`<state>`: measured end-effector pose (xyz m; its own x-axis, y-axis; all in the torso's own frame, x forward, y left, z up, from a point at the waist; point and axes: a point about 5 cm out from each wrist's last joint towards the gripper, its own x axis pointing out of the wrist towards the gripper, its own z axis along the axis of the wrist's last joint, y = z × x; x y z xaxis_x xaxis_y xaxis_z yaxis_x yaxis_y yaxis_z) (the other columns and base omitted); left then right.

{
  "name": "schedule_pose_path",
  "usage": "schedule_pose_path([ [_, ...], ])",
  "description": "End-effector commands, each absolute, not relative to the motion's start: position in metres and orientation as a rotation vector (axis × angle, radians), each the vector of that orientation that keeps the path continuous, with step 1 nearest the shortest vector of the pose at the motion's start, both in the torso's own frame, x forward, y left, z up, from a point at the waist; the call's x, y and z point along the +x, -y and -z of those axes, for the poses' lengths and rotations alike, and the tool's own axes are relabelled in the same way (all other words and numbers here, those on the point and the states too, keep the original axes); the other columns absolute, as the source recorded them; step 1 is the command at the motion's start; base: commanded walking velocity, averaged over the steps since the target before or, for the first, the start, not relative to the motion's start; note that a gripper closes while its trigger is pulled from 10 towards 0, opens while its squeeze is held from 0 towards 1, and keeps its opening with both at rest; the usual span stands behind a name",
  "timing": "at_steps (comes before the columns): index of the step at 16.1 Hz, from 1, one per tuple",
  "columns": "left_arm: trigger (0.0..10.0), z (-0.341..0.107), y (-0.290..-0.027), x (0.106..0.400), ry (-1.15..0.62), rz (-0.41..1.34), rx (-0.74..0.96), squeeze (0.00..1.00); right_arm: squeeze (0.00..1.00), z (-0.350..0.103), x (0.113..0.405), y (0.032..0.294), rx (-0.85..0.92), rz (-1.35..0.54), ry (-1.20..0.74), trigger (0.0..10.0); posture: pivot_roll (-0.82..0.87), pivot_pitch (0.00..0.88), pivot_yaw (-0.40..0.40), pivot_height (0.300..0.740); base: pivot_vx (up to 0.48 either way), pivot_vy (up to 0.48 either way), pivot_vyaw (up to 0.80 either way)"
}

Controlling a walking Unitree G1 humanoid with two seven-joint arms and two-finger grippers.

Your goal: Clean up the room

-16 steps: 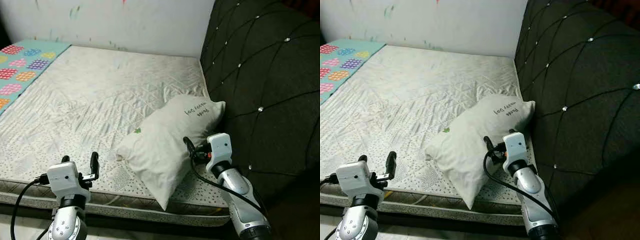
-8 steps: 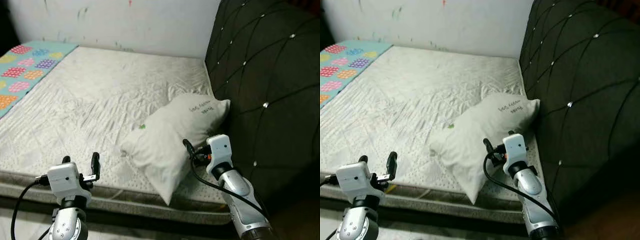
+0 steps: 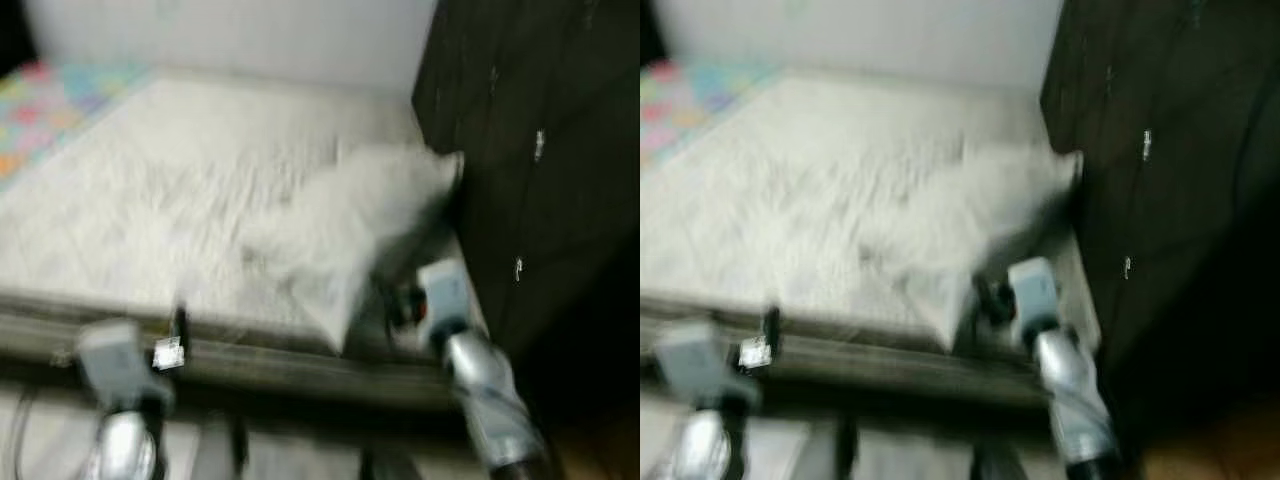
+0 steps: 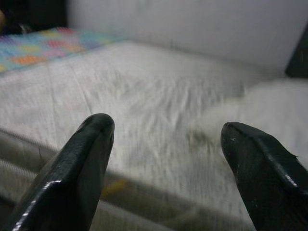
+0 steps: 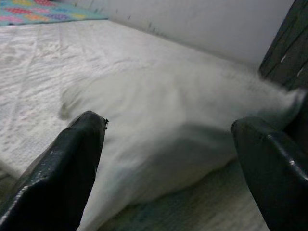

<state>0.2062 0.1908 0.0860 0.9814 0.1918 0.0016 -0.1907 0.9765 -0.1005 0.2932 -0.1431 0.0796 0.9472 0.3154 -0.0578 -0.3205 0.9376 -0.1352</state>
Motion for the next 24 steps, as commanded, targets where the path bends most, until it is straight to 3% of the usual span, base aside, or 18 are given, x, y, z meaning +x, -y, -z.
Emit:
schedule_pose_path([
  [1, 10.0, -0.089, -0.189, 0.202, 0.023, -0.175, -0.093, 0.0, 0.0, -0.086, 0.297, 0.146, -0.154, -0.317, -0.019, 10.0, -0.04, 0.002, -0.046, 0.628, 0.0, 0.0, 0.0],
  [10, 10.0, -0.103, -0.184, 0.194, 0.04, -0.129, -0.112, 0.0, 0.0, -0.093, 0.295, 0.147, -0.237, -0.267, -0.015, 10.0, -0.05, 0.078, -0.052, 0.628, 0.242, 0.0, 0.0],
  [15, 10.0, -0.114, -0.188, 0.194, 0.049, -0.112, -0.1, 0.0, 0.0, -0.098, 0.293, 0.15, -0.177, -0.247, -0.033, 10.0, -0.04, 0.108, -0.035, 0.628, 0.346, 0.0, 0.0],
  [22, 10.0, -0.12, -0.193, 0.198, 0.032, -0.121, -0.086, 0.0, 0.0, -0.103, 0.297, 0.155, -0.147, -0.24, -0.027, 10.0, -0.03, 0.104, -0.029, 0.628, 0.185, 0.0, 0.0],
  [24, 10.0, -0.12, -0.192, 0.201, 0.032, -0.122, -0.081, 0.0, 0.0, -0.106, 0.298, 0.154, -0.212, -0.264, -0.007, 10.0, -0.04, 0.103, -0.03, 0.628, 0.0, 0.0, 0.4],
])
